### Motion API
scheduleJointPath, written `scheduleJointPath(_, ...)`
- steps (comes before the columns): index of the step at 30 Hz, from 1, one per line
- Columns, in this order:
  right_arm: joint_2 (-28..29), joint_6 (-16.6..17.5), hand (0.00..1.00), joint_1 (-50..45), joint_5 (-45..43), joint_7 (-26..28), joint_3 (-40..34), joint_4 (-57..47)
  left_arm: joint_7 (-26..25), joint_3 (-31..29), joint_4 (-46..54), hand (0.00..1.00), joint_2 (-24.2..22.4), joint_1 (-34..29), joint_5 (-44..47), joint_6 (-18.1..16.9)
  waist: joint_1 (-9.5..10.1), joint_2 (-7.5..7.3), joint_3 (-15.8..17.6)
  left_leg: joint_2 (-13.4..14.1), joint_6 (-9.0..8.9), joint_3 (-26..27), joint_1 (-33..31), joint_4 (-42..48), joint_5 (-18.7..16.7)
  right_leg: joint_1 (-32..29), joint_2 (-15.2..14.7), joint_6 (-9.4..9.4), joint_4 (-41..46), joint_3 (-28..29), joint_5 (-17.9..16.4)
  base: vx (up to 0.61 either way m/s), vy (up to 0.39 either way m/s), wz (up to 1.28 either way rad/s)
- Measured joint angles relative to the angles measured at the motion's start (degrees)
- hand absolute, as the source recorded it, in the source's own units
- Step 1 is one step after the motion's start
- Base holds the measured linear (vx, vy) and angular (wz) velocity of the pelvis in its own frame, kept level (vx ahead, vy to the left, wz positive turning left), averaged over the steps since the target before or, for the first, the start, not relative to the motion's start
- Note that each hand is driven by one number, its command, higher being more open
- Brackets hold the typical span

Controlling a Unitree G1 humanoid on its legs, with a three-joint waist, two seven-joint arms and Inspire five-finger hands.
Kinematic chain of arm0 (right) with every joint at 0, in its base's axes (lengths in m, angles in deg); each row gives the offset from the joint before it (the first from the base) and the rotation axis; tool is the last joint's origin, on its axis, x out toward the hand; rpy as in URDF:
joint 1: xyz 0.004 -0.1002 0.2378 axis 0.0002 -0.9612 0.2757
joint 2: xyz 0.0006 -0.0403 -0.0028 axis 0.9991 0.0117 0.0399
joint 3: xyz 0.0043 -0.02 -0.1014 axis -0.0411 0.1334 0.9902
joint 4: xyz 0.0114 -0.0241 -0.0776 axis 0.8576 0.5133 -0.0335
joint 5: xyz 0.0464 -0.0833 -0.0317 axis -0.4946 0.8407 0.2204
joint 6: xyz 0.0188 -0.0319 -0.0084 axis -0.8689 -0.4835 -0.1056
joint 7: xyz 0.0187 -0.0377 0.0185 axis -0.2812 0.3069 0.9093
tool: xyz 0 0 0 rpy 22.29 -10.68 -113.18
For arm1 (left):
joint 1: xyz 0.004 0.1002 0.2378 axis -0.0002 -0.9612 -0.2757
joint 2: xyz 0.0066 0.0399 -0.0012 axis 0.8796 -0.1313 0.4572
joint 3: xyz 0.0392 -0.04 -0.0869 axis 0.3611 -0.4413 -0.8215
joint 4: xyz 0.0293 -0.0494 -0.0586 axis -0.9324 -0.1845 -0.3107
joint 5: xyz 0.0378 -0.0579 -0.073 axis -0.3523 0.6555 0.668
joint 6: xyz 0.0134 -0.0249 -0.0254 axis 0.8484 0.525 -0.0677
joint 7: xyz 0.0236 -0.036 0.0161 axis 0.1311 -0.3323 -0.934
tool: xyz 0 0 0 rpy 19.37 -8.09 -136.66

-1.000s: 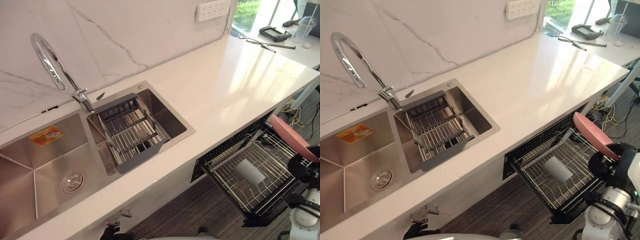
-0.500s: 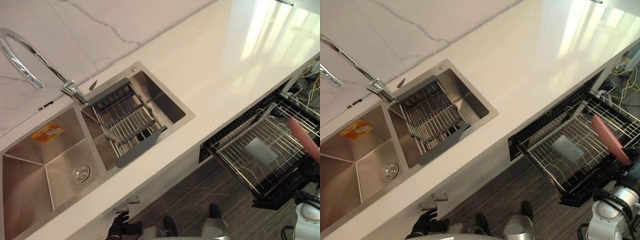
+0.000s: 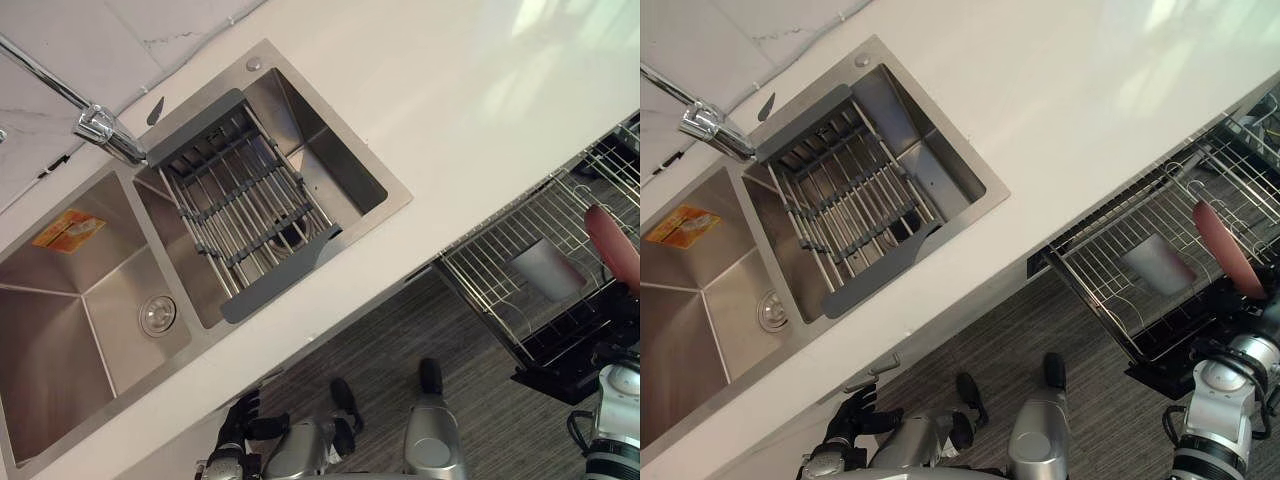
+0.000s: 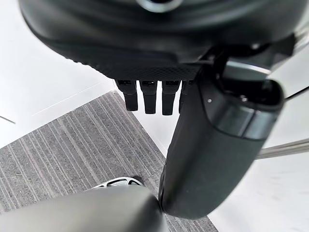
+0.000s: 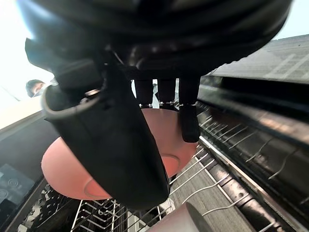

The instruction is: Walk over to the sink, pick up the cup, carry it to the dishwasher, place the cup inside the dishwasher, then close the dishwasher door

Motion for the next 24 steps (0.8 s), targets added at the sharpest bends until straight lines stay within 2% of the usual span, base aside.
scheduleJointPath(4, -1.2, 0.8, 0.3, 2.4, -1.0, 0.1, 0.9, 2.8, 0.0, 0.0, 0.1, 0.9, -0.1, 0.6, 0.9, -0.1, 0.0, 0.25, 0.6, -0.1, 0.0, 0.1, -0.7, 0.3, 0.0, -0.9, -0.1, 0.0, 0.7, 0.3, 0.0, -0.03, 0.009, -0.01)
scheduleJointPath(5, -2.0, 1.0, 0.9, 2.9, -1.3, 0.1, 1.6, 3.9, 0.0, 0.0, 0.1, 0.9, -0.1, 0.9, 0.9, -0.1, -0.01, 0.48, 0.8, -0.1, 0.0, 0.1, -0.9, 0.4, 0.0, -1.2, -0.1, 0.0, 0.8, 0.3, 0.0, -0.03, 0.01, 0.01)
scheduleJointPath(6, -2.5, 1.1, 0.9, 3.4, -1.4, 0.2, 2.3, 4.8, 0.0, 0.0, 0.1, 0.9, -0.1, 1.2, 0.9, -0.1, 0.03, 0.05, 1.4, -0.1, 0.0, 0.1, -1.0, 0.6, 0.0, -1.3, -0.2, 0.01, 0.9, 0.3, 0.0, -0.04, 0.012, 0.01)
scheduleJointPath(18, -4.1, 1.4, 0.9, 6.0, -1.4, 1.3, 6.6, 8.2, 0.1, 0.1, 0.1, 0.9, -0.3, 1.6, 0.9, -0.6, -0.09, 0.47, 1.3, -0.2, 0.06, -0.1, -2.0, 0.6, 0.0, -2.0, -0.3, 0.41, 0.6, 0.2, 0.3, -0.01, 0.003, 0.0)
scheduleJointPath(24, -1.8, 1.1, 0.9, 3.0, -1.2, 1.1, 6.4, -1.4, 0.1, 0.1, 0.1, 0.9, -0.5, 1.7, 0.9, -0.4, -0.52, 0.49, 1.3, -0.5, 0.13, -0.6, -1.5, 0.6, 0.1, -0.2, -0.5, 0.92, -1.6, -0.4, 1.4, 0.0, 0.009, 0.03)
